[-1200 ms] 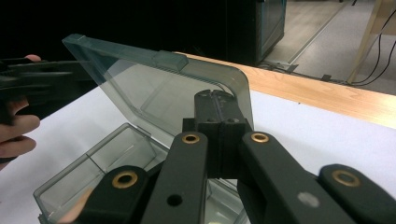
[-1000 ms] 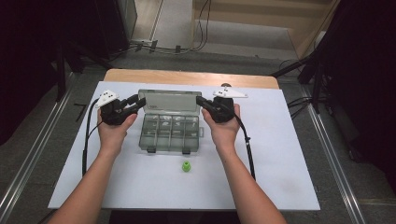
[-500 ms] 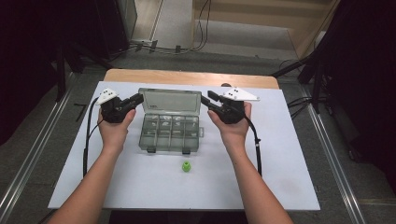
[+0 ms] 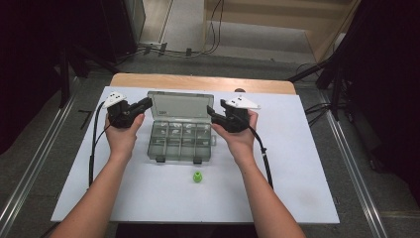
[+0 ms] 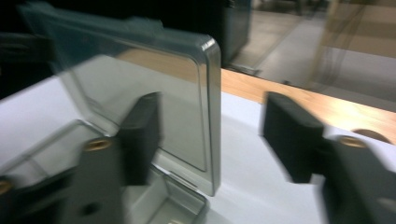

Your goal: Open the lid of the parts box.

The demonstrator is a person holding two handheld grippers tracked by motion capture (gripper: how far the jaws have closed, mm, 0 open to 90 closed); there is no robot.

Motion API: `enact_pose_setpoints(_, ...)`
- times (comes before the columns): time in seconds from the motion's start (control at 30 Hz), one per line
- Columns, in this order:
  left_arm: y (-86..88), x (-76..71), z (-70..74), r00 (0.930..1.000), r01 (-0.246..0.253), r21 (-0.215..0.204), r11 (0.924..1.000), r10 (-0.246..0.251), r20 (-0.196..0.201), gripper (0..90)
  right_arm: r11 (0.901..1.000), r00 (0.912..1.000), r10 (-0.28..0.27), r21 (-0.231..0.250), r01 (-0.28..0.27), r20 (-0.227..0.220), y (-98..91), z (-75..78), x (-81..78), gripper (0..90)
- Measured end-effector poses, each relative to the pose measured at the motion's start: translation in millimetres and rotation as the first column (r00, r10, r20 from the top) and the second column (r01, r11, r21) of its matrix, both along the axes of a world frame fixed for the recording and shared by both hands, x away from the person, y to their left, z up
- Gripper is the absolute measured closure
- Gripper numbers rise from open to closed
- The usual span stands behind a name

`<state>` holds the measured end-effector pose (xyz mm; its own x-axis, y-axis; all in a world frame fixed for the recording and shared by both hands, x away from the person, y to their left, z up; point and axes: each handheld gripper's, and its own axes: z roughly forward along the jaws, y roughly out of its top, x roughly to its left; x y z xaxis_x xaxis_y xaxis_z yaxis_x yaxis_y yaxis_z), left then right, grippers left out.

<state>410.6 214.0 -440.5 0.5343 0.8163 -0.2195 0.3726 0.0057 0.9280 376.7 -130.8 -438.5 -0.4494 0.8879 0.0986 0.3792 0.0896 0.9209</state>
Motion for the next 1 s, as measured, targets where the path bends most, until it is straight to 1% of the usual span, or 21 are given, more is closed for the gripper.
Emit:
enact_pose_setpoints(0.03,0.2,0.3,-0.1,1.0,0.001,-0.002,1.0,-0.001,-0.001,80.3,0.9997,0.9999,-0.011,0.023,0.012,-0.011,1.7,-2.0,0.6,54.6)
enact_pose_setpoints(0.07,0.1,0.8,-0.2,1.0,-0.001,-0.006,1.0,0.001,-0.002,80.3,0.9994,0.9997,-0.017,0.03,0.017,-0.015,2.7,-3.3,1.3,59.9)
enact_pose_setpoints(0.13,-0.2,0.6,-0.1,1.0,-0.002,-0.004,1.0,0.002,-0.004,80.3,0.9984,0.9983,-0.044,0.035,0.045,-0.037,5.9,-6.9,3.7,65.7)
enact_pose_setpoints(0.17,-0.4,0.7,-0.3,1.0,-0.003,-0.004,1.0,0.003,-0.003,80.3,0.9981,0.998,-0.05,0.034,0.052,-0.039,7.4,-8.9,4.9,68.4)
enact_pose_setpoints(0.2,-0.4,1.1,-0.5,1.0,-0.005,-0.005,1.0,0.005,-0.002,80.4,0.9983,0.998,-0.054,0.021,0.055,-0.034,9.2,-11.0,6.2,71.0)
enact_pose_setpoints(0.23,-0.8,1.8,-0.6,1.0,-0.008,-0.008,0.9999,0.008,-0.001,80.6,0.9977,0.9969,-0.068,0.002,0.068,-0.04,12.2,-13.3,7.1,74.7)
enact_pose_setpoints(0.27,-1.0,3.1,-0.6,1.0,-0.005,0.004,1.0,0.005,0.005,80.8,0.9961,0.9945,-0.087,0.007,0.088,-0.058,14.7,-16.5,9.4,81.2)
enact_pose_setpoints(0.3,-1.0,3.1,-0.6,1.0,-0.005,0.004,1.0,0.005,0.005,80.8,0.9961,0.9945,-0.087,0.007,0.088,-0.058,14.7,-16.5,9.4,81.2)
enact_pose_setpoints(0.33,-1.0,3.7,-0.7,1.0,-0.003,0.009,1.0,0.003,0.005,80.8,0.9947,0.9931,-0.102,0.004,0.103,-0.058,14.8,-16.8,9.7,82.4)
enact_pose_setpoints(0.4,-1.7,5.0,-1.4,1.0,-0.007,0.001,1.0,0.007,0.003,80.6,0.9936,0.9922,-0.112,0.013,0.112,-0.056,15.2,-17.7,10.2,83.4)
enact_pose_setpoints(0.43,-2.2,5.8,-1.5,0.9999,-0.01,0.004,0.9999,0.01,0.004,80.4,0.9932,0.9913,-0.116,0.006,0.116,-0.063,15.8,-17.3,10.2,83.6)
enact_pose_setpoints(0.5,-3.0,7.0,-2.0,0.9999,-0.013,0.013,0.9998,0.013,0.003,80.2,0.992,0.9891,-0.124,0.012,0.126,-0.078,16.7,-16.2,13.5,84.0)
enact_pose_setpoints(0.53,-3.1,8.0,-3.0,0.9999,-0.015,0.009,0.9998,0.015,0.001,79.9,0.9912,0.9871,-0.128,0.023,0.131,-0.096,16.4,-15.6,16.1,84.1)
enact_pose_setpoints(0.63,-3.9,11.6,-8.6,0.9996,-0.015,0.021,0.9997,0.016,-0.025,79.7,0.9904,0.9855,-0.131,0.03,0.135,-0.107,16.0,-15.4,19.4,84.2)
enact_pose_setpoints(0.7,-4.8,14.2,-15.8,0.9984,-0.013,0.051,0.9986,0.015,-0.054,78.4,0.9903,0.9852,-0.128,0.039,0.133,-0.114,15.1,-15.9,21.4,84.1)
enact_pose_setpoints(0.73,-5.5,16.0,-19.9,0.9978,-0.013,0.056,0.9983,0.017,-0.065,78.4,0.9909,0.9865,-0.123,0.041,0.128,-0.108,13.9,-16.6,22.7,84.1)
enact_pose_setpoints(0.83,-4.8,21.0,-28.3,0.9949,-0.011,0.039,0.9992,0.015,-0.1,78.5,0.9922,0.9863,-0.109,0.046,0.116,-0.124,11.9,-16.4,26.8,84.0)
enact_pose_setpoints(0.87,-5.2,21.7,-29.8,0.9945,-0.016,0.037,0.9992,0.02,-0.103,78.6,0.993,0.9865,-0.104,0.042,0.11,-0.127,12.1,-15.8,27.9,84.0)
enact_pose_setpoints(0.9,-5.6,22.3,-30.5,0.9948,-0.018,0.047,0.9987,0.023,-0.099,79.1,0.993,0.9864,-0.105,0.04,0.111,-0.126,12.1,-16.1,29.0,84.0)
enact_pose_setpoints(0.93,-6.2,22.7,-30.7,0.995,-0.026,0.052,0.9983,0.03,-0.095,82.5,0.9928,0.9855,-0.102,0.049,0.109,-0.136,11.0,-16.7,32.5,83.9)
enact_pose_setpoints(1.0,-7.8,22.1,-30.9,0.9954,-0.034,0.071,0.9969,0.04,-0.087,83.1,0.9926,0.9853,-0.1,0.056,0.108,-0.139,10.6,-17.2,34.4,83.9)
